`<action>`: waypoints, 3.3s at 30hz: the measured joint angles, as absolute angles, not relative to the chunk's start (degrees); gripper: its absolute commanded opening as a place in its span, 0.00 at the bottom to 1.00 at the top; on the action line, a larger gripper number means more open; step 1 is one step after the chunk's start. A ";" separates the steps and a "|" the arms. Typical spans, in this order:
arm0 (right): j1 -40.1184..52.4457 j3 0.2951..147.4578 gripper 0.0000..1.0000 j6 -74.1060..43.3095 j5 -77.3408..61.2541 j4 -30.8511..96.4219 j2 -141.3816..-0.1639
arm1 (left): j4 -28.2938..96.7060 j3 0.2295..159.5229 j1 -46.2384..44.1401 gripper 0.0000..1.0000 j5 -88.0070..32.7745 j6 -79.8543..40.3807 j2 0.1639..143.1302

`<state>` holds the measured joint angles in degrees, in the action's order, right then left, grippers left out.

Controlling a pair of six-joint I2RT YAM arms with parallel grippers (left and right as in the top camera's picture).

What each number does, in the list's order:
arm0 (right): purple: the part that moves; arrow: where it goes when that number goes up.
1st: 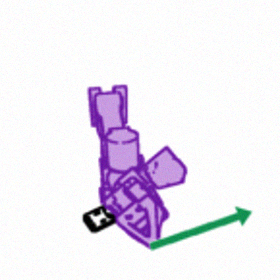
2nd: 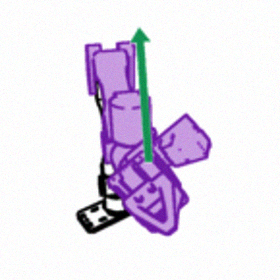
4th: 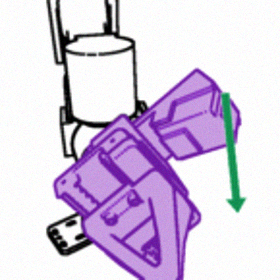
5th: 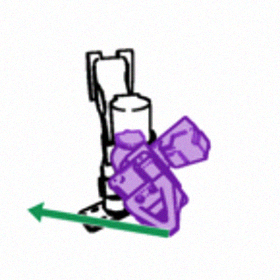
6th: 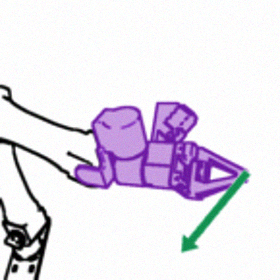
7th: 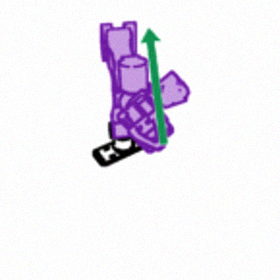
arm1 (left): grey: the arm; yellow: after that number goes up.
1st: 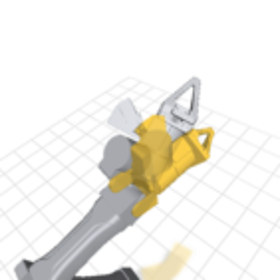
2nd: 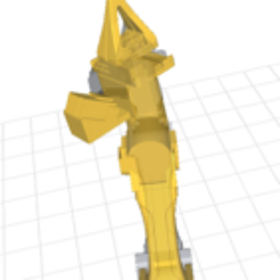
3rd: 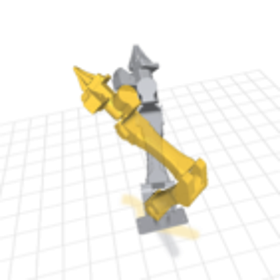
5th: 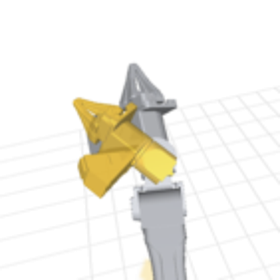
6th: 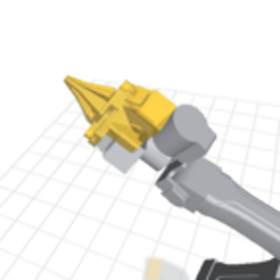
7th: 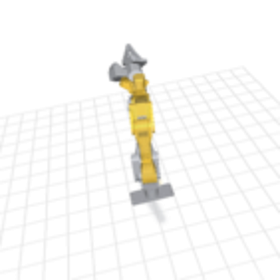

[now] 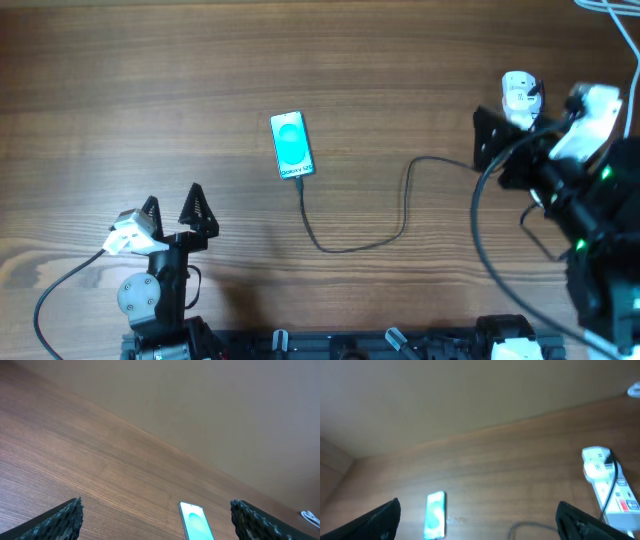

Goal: Plug charger to phone and switch on socket

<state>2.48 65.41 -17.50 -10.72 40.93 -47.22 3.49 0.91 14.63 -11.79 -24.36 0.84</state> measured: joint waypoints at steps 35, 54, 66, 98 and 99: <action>2.50 1.15 1.00 -8.58 -17.85 -9.43 -1.04 | 3.40 0.82 14.63 1.00 -11.79 -24.36 0.78; 2.50 0.36 1.00 -14.28 -8.27 -0.21 -0.99 | 3.40 0.82 14.63 1.00 -11.79 -24.36 0.78; 2.50 0.36 1.00 -14.31 -8.25 -0.21 -0.99 | 3.40 0.82 14.63 1.00 -11.79 -24.36 0.78; 2.50 0.36 1.00 -14.31 -8.25 -0.19 -0.99 | 3.40 0.82 14.63 1.00 -11.79 -24.36 0.78; 2.50 0.36 1.00 -14.31 -8.25 -0.19 -0.99 | 3.40 0.82 14.63 1.00 -11.79 -24.36 0.78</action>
<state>2.50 0.36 -14.31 -8.25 -0.19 -0.99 3.40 0.82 14.63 -11.79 -24.36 0.78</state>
